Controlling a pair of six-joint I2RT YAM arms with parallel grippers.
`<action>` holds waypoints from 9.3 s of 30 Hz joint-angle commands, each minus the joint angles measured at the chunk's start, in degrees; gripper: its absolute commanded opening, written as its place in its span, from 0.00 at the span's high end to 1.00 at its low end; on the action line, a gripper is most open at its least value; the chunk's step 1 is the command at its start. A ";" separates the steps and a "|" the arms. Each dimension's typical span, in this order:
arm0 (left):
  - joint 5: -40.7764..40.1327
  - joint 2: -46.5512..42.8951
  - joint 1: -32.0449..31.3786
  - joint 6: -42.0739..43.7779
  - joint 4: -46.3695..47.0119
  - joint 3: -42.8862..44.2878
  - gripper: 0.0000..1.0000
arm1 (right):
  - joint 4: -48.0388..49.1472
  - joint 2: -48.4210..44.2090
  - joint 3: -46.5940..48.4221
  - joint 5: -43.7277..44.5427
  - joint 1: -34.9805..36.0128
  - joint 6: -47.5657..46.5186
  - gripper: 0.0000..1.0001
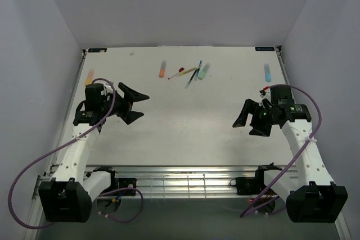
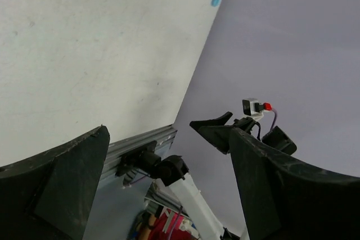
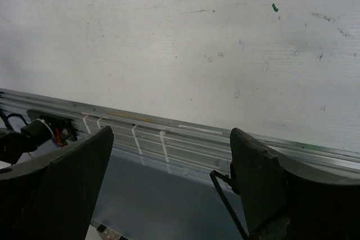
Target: Open the pen caps
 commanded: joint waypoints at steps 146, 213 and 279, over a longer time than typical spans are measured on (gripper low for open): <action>-26.01 55.36 18.35 53.08 9.30 55.55 1.00 | 23.22 19.17 0.94 -17.70 9.69 1.63 0.10; -54.82 11.03 -36.41 -10.25 -4.59 13.44 1.00 | 50.01 34.55 14.40 -6.54 43.88 19.38 0.43; -48.85 8.57 -33.07 -6.57 1.48 7.55 1.00 | 48.00 29.45 10.18 -12.61 43.79 16.57 0.92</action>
